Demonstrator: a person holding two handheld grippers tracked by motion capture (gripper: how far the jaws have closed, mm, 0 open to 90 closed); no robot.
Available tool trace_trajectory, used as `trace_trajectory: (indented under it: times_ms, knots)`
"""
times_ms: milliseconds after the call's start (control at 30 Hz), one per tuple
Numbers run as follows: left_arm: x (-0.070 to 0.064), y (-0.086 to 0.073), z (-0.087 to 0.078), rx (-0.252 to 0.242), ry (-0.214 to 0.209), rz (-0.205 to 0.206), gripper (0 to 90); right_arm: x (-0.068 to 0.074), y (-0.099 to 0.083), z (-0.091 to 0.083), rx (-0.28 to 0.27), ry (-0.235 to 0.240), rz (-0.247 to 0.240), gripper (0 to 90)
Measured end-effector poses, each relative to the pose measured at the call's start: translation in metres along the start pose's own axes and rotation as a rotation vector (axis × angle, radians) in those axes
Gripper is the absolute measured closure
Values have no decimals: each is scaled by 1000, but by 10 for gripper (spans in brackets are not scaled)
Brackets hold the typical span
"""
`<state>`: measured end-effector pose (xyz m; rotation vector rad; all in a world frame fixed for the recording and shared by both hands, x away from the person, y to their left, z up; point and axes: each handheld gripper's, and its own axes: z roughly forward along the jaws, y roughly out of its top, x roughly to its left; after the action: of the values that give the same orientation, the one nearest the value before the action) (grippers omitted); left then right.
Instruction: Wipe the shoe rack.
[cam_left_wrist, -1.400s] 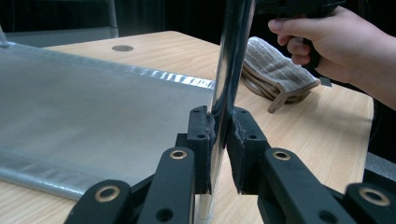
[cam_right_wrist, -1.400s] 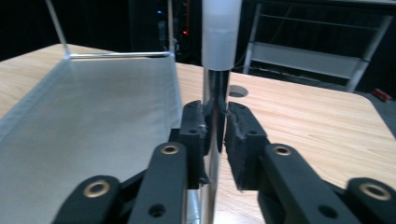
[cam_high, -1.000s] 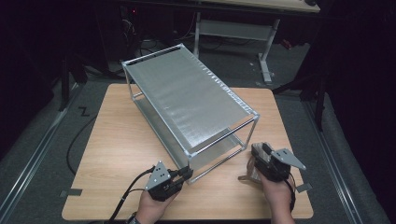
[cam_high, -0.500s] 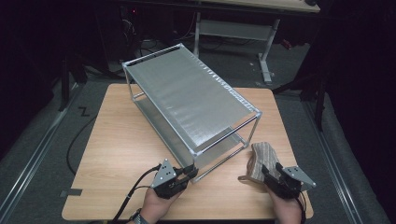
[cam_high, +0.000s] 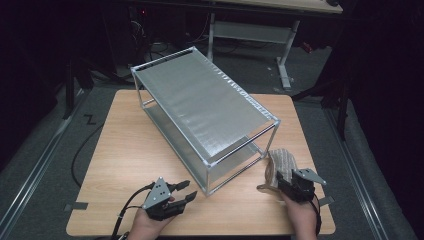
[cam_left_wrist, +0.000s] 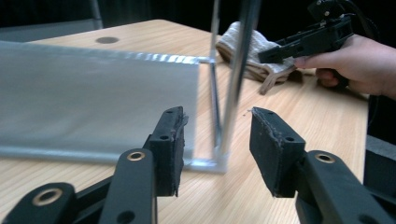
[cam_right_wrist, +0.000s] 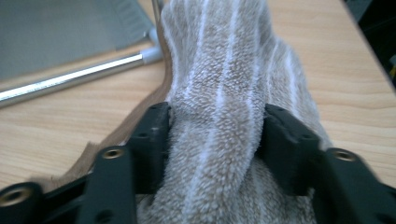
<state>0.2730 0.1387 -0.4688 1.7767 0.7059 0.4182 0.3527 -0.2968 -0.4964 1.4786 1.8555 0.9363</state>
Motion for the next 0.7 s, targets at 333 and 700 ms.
trace_trajectory:
  times_ms: [333,700]
  knots:
    - [14,-19,-3,-16,22,-113,546,3,0,2,39,-4,-59,723]
    - [12,-18,12,2,-9,-103,504,32,-4,-44,-136,113,-178,715]
